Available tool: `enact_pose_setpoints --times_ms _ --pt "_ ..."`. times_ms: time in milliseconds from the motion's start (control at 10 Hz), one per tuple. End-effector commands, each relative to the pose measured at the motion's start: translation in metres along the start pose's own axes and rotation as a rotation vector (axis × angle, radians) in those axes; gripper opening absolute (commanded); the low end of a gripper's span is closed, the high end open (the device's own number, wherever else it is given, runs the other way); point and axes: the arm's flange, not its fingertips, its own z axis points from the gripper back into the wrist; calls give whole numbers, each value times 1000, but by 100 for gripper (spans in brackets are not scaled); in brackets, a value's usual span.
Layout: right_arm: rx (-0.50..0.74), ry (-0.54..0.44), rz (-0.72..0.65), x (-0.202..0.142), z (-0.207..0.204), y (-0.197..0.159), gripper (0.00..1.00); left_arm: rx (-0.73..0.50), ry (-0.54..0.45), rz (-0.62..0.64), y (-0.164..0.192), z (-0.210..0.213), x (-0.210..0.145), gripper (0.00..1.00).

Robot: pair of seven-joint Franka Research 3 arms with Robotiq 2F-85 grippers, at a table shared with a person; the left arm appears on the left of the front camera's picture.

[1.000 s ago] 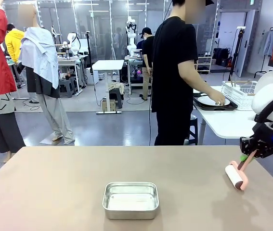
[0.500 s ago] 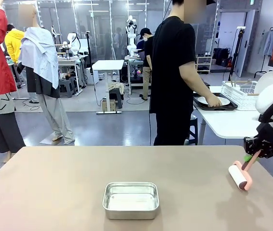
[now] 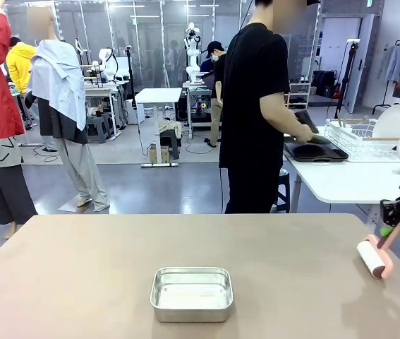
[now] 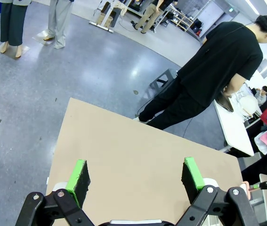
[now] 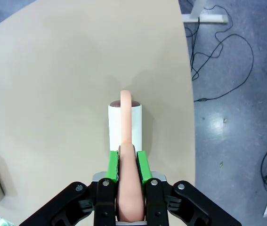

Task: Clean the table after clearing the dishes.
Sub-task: When the right (or left) Handle tray is removed, use the right hand (or left hand) to clean the right (or left) side of the table with the Lint Roller.

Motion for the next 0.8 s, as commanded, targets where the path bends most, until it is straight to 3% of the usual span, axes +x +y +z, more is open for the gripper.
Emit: enact_pose_setpoints --times_ms 0,200,700 --pt "52 12 -44 8 3 -32 20 2 -11 8 -1 0 0 100" --pt "146 15 5 -1 18 -34 20 2 -11 8 -1 0 0 100" --pt "124 -32 171 -37 102 19 20 2 -11 8 -1 0 0 100"
